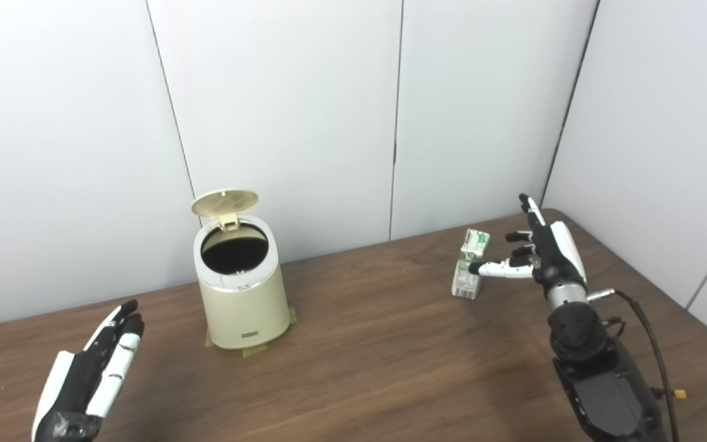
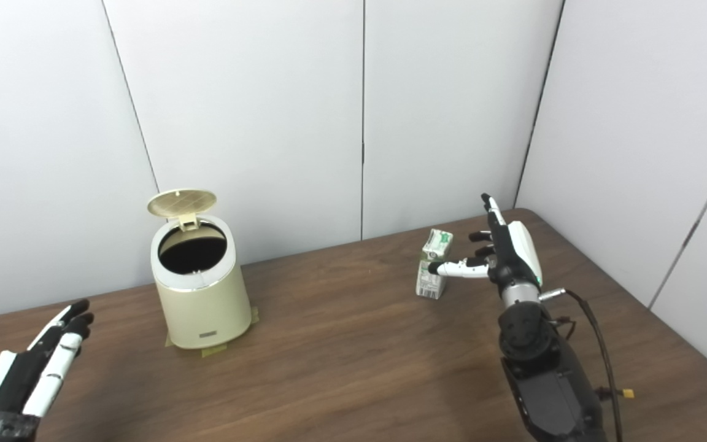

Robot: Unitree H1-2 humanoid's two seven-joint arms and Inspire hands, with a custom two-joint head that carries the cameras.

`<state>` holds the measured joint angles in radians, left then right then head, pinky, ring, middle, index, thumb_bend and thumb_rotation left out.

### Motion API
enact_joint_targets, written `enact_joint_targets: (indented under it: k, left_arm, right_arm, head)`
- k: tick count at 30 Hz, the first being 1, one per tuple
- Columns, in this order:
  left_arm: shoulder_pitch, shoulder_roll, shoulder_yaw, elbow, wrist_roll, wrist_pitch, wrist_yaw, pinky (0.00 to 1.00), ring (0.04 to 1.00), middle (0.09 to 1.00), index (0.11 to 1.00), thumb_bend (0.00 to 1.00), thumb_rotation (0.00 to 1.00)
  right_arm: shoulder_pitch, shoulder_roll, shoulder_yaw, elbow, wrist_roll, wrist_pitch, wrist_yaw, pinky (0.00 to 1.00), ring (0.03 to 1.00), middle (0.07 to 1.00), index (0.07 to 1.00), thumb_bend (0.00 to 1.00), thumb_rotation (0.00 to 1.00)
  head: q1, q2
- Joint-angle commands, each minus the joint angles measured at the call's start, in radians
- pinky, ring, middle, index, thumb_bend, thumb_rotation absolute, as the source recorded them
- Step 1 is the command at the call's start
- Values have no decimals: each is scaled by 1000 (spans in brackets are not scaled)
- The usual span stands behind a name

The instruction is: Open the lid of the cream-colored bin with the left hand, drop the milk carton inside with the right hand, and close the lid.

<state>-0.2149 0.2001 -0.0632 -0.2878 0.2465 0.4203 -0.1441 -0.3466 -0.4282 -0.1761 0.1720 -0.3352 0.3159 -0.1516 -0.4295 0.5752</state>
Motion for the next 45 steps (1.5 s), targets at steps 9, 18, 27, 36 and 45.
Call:
enact_joint_targets:
  k: [9,18,27,36,45]
  left_arm:
    - [-34,8,17,-59,-25,-69,4,845,878,882,903,375,800]
    - [-30,9,29,-70,-39,-70,0,829,875,884,895,340,785]
    - [-26,12,25,-60,-39,-84,0,843,880,876,890,351,776]
    - [-22,14,26,-60,-36,-84,-1,854,891,879,895,354,771]
    - [-17,19,18,-60,-22,-82,-1,859,895,885,895,355,771]
  right_arm:
    - [-144,-104,87,143,-75,11,5,529,764,917,921,1000,116]
    - [-170,-114,160,173,-122,38,18,801,856,869,870,1000,123]
    - [-162,-84,170,153,-121,40,19,711,813,834,821,995,83]
    - [-152,-78,173,191,-120,-30,-24,642,726,763,771,986,119]
    - [-121,-55,136,184,-110,-112,-100,405,438,489,510,544,3]
  head:
    - [6,10]
    - [1,19]
    - [0,25]
    - [2,34]
    - [13,37]
